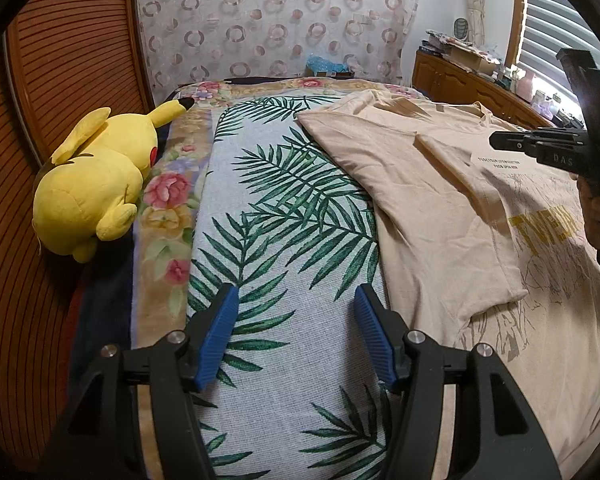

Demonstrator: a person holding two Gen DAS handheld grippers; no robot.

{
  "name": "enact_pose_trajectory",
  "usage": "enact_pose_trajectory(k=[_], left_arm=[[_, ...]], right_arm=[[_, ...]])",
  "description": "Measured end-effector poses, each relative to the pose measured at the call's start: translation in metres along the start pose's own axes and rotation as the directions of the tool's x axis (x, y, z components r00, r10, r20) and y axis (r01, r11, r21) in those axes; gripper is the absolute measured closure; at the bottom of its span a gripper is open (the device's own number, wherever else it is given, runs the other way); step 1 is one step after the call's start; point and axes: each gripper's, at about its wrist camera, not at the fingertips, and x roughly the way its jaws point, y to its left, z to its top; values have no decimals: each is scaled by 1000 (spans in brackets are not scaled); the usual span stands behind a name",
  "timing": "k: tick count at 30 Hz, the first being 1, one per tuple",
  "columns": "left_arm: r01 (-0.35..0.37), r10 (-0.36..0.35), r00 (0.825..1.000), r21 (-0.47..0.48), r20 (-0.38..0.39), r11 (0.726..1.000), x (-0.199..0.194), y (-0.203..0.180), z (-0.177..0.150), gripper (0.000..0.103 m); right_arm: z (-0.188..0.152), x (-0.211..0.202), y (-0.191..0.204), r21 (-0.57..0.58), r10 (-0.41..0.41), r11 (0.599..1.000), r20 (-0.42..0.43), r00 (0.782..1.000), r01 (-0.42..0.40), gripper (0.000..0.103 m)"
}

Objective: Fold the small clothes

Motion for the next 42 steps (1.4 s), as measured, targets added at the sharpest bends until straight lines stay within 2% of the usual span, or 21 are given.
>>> enact_pose_trajectory(k=[1,3,5,6,8,10,13,17,18,19,21,24,29,31,33,38,42], left_arm=[[0,0,1000,0,0,1000,0,0,0,43],[1,-1,1000,0,0,1000,0,0,0,43],[0,0,1000,0,0,1000,0,0,0,43],[0,0,1000,0,0,1000,0,0,0,43],[0,0,1000,0,0,1000,0,0,0,43],[0,0,1000,0,0,1000,0,0,0,43],[1,-1,1000,0,0,1000,0,0,0,43],[0,0,1000,0,0,1000,0,0,0,43],[1,-1,1000,0,0,1000,0,0,0,43],[0,0,1000,0,0,1000,0,0,-1,43],[0,0,1000,0,0,1000,0,0,0,43],[0,0,1000,0,1,1000,0,0,0,43],[0,0,1000,0,1,1000,0,0,-1,43],[0,0,1000,-1,1,1000,0,0,-1,43],[0,0,1000,0,1,1000,0,0,0,43],[0,0,1000,0,1,1000,0,0,-1,42],[-1,1,1000,0,0,1000,0,1,-1,42]], right_arm=[[-1,0,-3,16,-10,1000,-1,1000,10,101],[-1,-3,-9,52,-1,999,4,1000,1,93],[0,-5,-7,66,54,996,17,998,-55,86],[-1,-5,-5,61,70,996,14,997,-70,73],[-2,-3,2,50,101,994,5,995,-101,57],[-1,2,12,41,114,993,-2,993,-114,57],[4,16,21,26,92,995,-19,996,-91,57],[8,40,16,35,66,997,-63,996,-64,58],[8,43,15,27,72,997,-71,995,-70,71],[8,44,15,14,88,996,-68,994,-87,76],[9,43,18,-13,124,992,-65,990,-125,97],[9,33,17,-33,136,990,-37,990,-138,102],[10,23,-3,20,18,1000,-26,1000,-17,102],[9,22,-6,31,-5,1000,-37,999,6,101],[9,18,-6,33,-13,999,-36,999,14,79],[-1,-10,-14,45,27,999,-9,1000,-27,55],[-27,-35,-28,47,49,998,-15,999,-48,49]])
